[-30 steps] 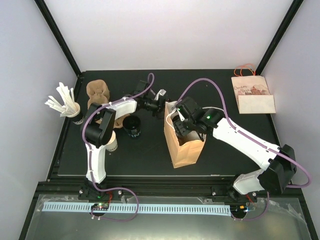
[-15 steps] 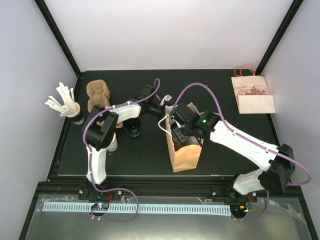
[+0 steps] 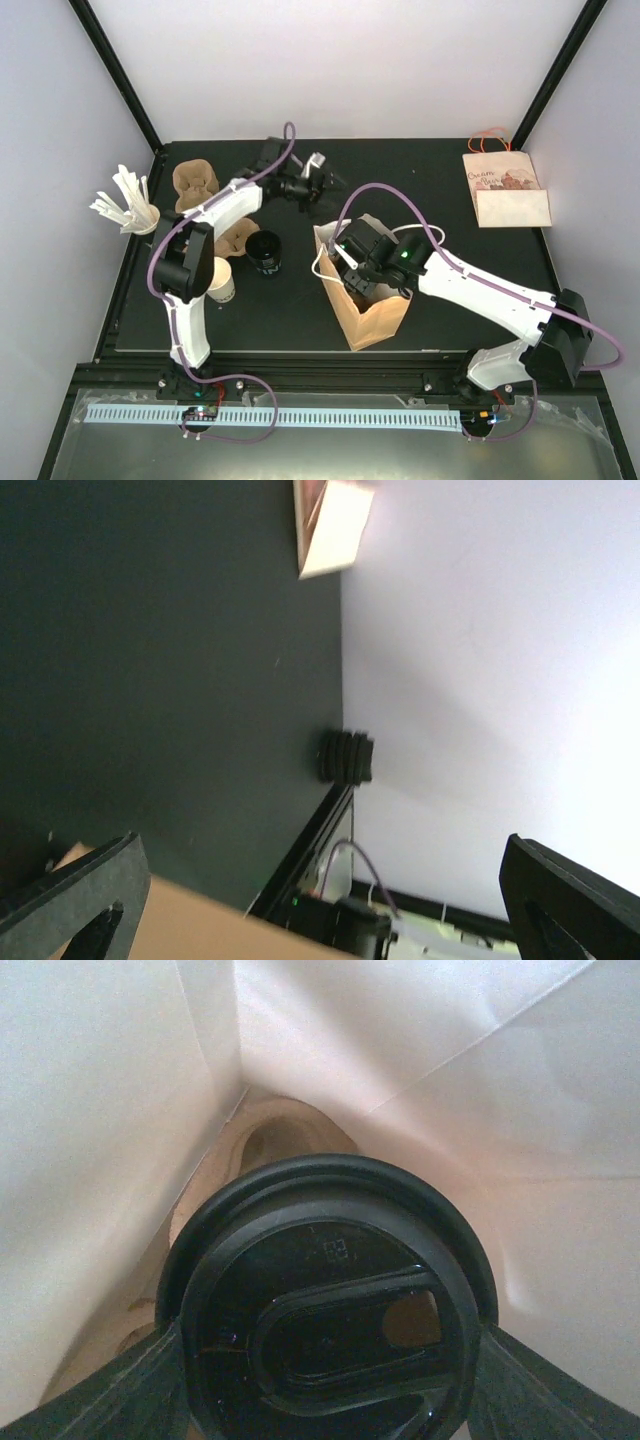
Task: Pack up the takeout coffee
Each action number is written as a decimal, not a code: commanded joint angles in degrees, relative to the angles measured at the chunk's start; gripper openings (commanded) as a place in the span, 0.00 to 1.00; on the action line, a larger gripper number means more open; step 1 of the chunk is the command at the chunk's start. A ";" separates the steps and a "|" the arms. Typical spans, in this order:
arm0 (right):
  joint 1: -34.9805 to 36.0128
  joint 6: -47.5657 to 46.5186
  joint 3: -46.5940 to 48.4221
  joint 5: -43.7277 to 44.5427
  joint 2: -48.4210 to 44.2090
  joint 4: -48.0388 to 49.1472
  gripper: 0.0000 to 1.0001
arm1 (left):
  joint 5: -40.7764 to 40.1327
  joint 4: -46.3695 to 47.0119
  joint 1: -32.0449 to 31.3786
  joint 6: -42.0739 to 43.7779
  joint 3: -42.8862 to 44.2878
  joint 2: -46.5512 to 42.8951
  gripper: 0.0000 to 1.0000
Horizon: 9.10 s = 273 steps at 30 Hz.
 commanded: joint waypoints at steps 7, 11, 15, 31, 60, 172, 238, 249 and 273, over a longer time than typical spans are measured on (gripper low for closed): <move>0.94 -1.84 3.18 -3.33 -0.14 -0.06 0.31 | -4.83 -26.27 2.33 14.95 16.86 -3.65 0.98; 0.96 2.67 7.42 -3.05 3.37 -2.93 0.31 | -4.94 -29.62 2.76 16.38 14.55 -8.83 0.98; 0.86 10.02 8.13 -2.34 4.16 -1.99 0.30 | -6.44 -35.85 2.77 22.19 14.60 -11.78 0.99; 0.89 21.41 -3.78 -3.42 -2.70 12.01 0.29 | -25.08 -50.14 -3.57 47.88 17.88 -18.42 0.80; 0.75 25.88 -3.97 -5.23 -1.20 9.25 0.27 | -26.38 -49.93 -8.95 50.81 10.95 -21.95 0.46; 0.39 12.98 -2.64 -11.79 21.27 -3.72 0.24 | -38.74 -33.50 -13.70 44.39 0.47 -31.15 0.02; -13.96 5.96 27.78 -3.31 16.84 -11.59 0.99 | -35.88 -39.66 -6.46 38.97 15.88 -23.48 0.77; -16.15 9.13 35.68 -2.92 25.03 -15.73 0.99 | -31.40 -29.36 -3.42 37.19 6.66 -28.98 0.88; -17.49 9.39 40.94 -0.31 24.86 -16.81 0.98 | -13.18 -49.30 -1.40 36.55 15.60 -19.38 0.42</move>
